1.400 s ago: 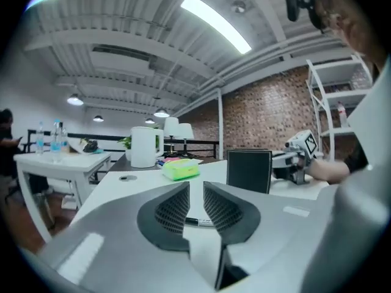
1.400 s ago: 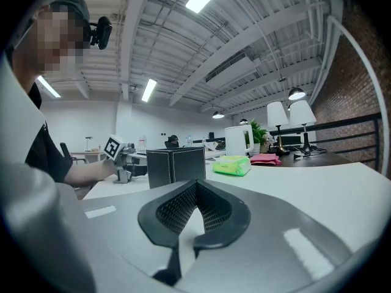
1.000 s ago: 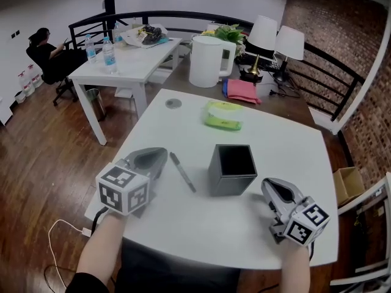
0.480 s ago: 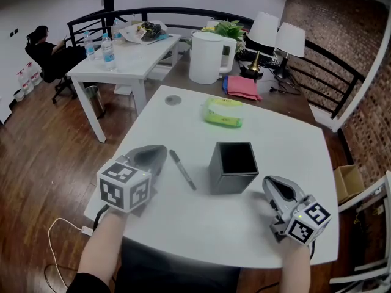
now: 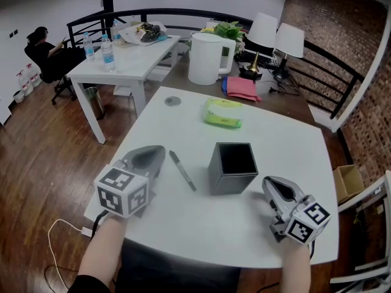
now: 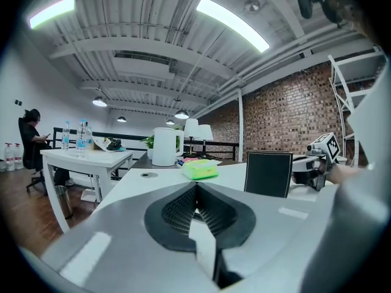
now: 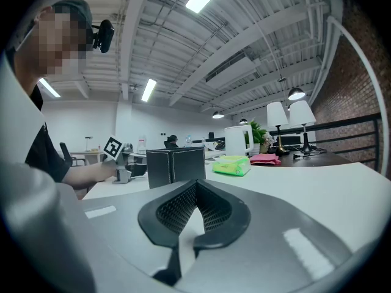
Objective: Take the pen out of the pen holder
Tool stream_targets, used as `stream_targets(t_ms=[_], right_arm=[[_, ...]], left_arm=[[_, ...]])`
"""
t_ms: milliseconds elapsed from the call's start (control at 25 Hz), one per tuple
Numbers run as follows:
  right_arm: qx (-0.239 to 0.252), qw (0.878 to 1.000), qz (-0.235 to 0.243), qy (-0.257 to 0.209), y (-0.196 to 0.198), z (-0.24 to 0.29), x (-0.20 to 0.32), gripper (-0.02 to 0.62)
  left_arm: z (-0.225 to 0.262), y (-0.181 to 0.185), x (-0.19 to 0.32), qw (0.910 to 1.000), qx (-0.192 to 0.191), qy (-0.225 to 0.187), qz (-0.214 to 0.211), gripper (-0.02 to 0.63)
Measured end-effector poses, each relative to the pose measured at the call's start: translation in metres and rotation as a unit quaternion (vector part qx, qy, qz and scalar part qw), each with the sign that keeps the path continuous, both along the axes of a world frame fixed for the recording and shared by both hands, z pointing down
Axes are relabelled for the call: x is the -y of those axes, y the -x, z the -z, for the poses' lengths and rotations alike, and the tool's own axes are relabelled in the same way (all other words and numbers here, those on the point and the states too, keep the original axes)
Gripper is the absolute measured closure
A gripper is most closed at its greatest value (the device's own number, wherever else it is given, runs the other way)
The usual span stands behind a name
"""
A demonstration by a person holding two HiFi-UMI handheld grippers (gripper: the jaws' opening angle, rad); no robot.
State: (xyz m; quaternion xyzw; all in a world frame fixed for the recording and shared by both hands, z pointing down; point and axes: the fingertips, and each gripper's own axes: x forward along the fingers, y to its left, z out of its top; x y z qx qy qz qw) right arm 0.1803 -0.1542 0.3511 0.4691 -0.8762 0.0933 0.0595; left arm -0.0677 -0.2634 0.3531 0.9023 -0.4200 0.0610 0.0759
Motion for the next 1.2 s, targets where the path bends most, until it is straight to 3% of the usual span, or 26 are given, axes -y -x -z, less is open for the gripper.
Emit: stream_targets(t_ms=[1200], right_arm=[[-0.003, 1.000, 0.006, 0.001, 0.0018, 0.0002, -0.0003, 0.583]], left_arm=[[0.0000, -0.0006, 0.0008, 1.0000, 0.000, -0.001, -0.001, 0.604]])
